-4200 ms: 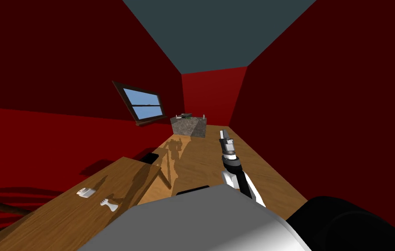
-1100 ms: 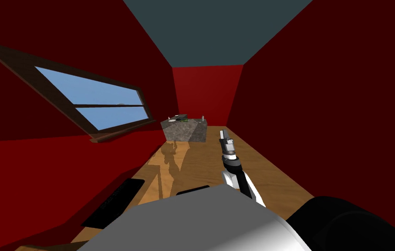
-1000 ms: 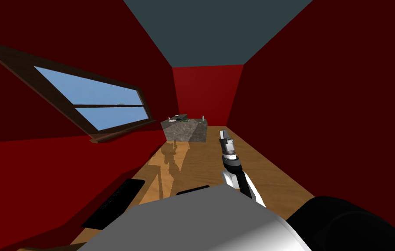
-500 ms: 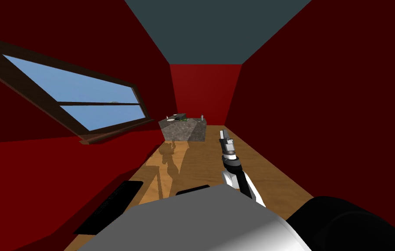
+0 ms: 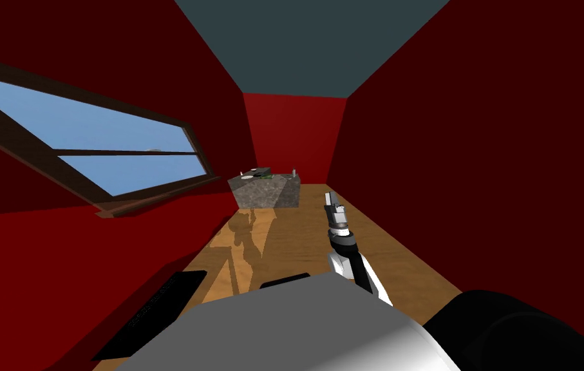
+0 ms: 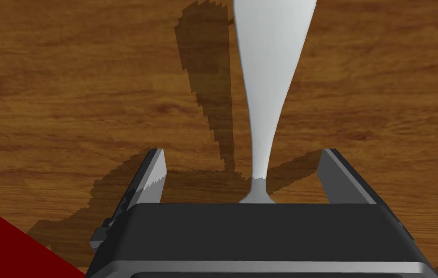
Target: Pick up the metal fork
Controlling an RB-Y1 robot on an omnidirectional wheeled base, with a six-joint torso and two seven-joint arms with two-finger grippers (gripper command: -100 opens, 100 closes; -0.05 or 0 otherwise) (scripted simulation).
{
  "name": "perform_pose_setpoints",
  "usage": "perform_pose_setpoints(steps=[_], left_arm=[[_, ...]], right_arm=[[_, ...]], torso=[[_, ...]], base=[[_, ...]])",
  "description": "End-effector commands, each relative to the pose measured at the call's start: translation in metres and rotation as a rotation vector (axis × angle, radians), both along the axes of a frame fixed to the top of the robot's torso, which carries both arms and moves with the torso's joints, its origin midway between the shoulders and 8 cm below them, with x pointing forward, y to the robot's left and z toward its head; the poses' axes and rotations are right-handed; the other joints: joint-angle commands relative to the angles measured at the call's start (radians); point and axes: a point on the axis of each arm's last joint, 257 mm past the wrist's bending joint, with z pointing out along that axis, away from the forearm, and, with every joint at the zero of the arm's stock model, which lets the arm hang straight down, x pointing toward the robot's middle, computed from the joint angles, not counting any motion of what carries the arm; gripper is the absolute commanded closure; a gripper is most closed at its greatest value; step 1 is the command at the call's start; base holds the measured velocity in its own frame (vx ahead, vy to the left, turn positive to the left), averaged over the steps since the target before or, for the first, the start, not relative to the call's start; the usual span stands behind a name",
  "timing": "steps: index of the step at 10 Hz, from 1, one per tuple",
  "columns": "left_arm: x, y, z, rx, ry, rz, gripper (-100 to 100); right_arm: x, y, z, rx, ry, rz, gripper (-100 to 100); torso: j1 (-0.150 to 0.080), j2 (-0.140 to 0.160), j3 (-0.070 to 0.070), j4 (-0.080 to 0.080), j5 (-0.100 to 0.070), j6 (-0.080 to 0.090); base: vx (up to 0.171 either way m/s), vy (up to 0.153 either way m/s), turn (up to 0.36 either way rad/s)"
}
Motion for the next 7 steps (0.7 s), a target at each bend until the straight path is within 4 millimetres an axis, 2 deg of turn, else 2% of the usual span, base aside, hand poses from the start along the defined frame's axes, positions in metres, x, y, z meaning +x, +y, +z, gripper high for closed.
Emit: perform_pose_setpoints(steps=[1, 2, 3, 7], left_arm=[[-0.0012, 0.0004, -0.0001, 0.000, 0.002, 0.004, -100], [0.0003, 0.0006, -0.0002, 0.000, -0.001, 0.003, -100], [0.0001, 0.0004, -0.0001, 0.000, -0.001, 0.003, 100], [-0.0009, 0.0005, 0.0001, 0.001, 0.001, 0.006, 100]], right_arm=[[0.0000, 0.0000, 0.0000, 0.000, 0.000, 0.000, 0], [0.0000, 0.0000, 0.0000, 0.000, 0.000, 0.000, 0], [0.0000, 0.0000, 0.0000, 0.000, 0.000, 0.000, 0], [0.0000, 0.0000, 0.0000, 0.000, 0.000, 0.000, 0]], torso=[[0.000, 0.000, 0.000, 0.000, 0.000, 0.000], [0.002, -0.002, -0.001, -0.001, 0.001, -0.001], [0.003, -0.003, -0.002, -0.001, 0.001, -0.001], [0.004, -0.004, -0.002, -0.001, 0.002, 0.000]], base=[[-0.019, -0.012, 0.017], [-0.003, -0.008, 0.010], [0.000, 0.000, 0.000], [0.000, 0.000, 0.000]])
